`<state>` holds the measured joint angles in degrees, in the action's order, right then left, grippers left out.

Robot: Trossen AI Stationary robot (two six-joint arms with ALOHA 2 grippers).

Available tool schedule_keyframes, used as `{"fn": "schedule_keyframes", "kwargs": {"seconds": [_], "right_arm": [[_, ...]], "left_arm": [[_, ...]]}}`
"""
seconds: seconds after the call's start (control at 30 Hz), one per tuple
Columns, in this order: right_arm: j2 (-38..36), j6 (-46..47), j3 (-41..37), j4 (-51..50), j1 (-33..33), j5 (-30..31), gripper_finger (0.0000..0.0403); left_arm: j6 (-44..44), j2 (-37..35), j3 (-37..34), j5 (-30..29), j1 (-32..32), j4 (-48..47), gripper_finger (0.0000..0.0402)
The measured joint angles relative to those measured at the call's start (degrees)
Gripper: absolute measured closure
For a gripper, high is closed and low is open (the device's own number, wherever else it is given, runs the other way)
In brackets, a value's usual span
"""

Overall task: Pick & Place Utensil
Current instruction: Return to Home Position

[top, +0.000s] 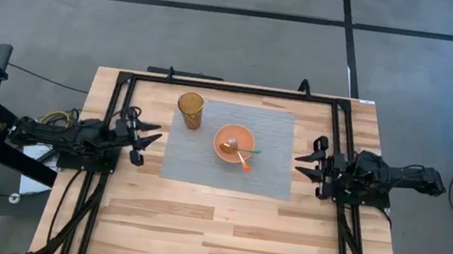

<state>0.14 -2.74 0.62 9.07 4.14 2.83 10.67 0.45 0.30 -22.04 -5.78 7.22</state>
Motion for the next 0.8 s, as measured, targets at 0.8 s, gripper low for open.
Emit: {"fn": "schedule_keyframes", "kwargs": {"seconds": [0.8], "right_arm": [[0.2, -5.1, 0.0, -8.6, 0.0, 0.1, 0.0284]], "left_arm": [[-0.2, 0.0, 0.0, 0.0, 0.0, -3.2, 0.0278]]}}
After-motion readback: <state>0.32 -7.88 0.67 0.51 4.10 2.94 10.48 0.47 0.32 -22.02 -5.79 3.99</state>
